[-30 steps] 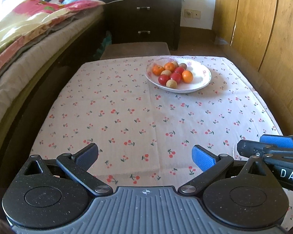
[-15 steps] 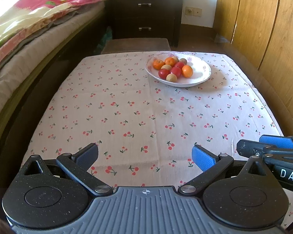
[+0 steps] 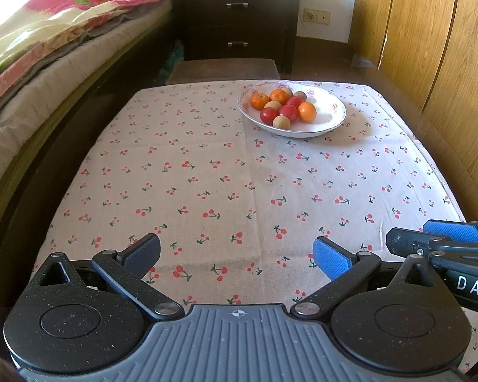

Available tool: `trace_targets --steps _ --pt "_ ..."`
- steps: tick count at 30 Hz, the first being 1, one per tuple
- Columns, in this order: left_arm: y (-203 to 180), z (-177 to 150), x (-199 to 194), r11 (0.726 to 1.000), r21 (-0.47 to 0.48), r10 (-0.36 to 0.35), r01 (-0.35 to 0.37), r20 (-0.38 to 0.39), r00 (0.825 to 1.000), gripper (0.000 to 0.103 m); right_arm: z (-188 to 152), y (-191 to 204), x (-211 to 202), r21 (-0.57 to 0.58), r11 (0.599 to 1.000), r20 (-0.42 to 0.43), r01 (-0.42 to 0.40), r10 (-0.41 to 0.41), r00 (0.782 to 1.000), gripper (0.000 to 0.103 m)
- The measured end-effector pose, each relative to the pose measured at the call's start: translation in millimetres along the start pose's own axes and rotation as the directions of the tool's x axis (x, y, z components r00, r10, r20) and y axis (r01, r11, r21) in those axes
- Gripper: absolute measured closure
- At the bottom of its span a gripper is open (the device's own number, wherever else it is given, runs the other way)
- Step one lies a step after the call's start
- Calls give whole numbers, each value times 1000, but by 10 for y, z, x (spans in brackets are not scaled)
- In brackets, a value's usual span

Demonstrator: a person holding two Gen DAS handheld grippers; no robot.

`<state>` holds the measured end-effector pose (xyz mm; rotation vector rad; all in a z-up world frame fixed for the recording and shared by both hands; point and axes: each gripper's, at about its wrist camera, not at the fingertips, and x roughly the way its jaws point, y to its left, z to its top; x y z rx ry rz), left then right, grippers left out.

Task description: Organize fruits

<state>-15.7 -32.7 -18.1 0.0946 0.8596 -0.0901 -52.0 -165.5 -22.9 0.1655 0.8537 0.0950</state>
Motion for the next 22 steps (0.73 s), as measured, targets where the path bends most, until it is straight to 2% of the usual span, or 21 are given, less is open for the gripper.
trace_targets --steps 22 --pt "-15 -1 -3 1000 8 15 -15 16 1000 0 -7 1 4 1 1000 -1 3 -3 1000 60"
